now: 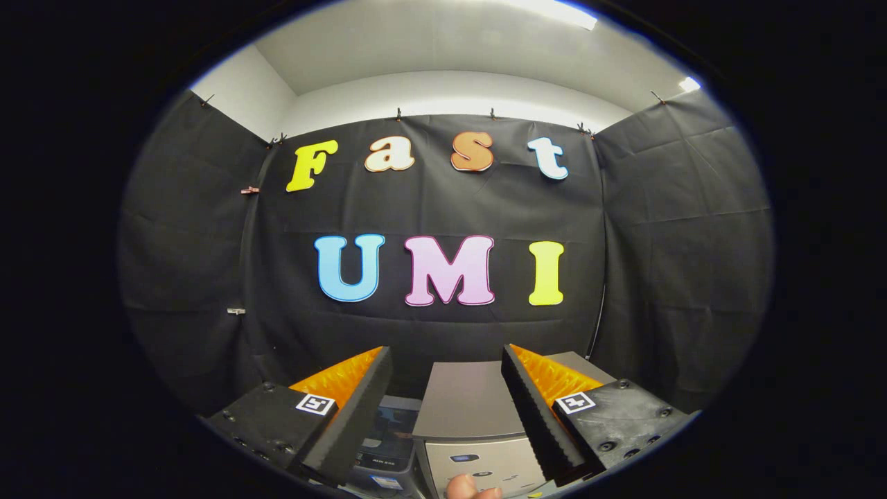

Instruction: Put the clothes into the washing machine and then close the washing machine lid.

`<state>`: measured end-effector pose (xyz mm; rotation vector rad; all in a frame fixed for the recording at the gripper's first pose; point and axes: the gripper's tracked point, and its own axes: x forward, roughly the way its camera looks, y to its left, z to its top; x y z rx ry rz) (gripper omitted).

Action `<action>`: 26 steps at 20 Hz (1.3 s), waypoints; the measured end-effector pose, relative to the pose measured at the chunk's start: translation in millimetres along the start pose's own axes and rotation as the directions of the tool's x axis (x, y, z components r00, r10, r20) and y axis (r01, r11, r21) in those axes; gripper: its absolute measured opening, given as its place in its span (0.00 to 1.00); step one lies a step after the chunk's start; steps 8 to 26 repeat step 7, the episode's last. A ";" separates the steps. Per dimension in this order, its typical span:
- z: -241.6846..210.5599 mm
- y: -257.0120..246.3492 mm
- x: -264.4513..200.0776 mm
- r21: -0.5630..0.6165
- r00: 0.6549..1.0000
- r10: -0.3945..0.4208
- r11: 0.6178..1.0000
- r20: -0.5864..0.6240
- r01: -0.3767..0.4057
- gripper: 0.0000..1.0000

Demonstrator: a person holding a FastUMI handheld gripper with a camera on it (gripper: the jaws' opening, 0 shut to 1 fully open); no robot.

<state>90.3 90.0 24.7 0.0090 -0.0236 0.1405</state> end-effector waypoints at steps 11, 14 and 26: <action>-6.0 1.2 2.0 -0.002 1.000 0.001 1.000 0.000 -0.001 1.00; -6.0 1.2 2.0 -0.002 1.000 0.001 1.000 0.000 -0.001 1.00; -6.0 1.2 2.0 -0.002 1.000 0.001 1.000 0.000 -0.001 1.00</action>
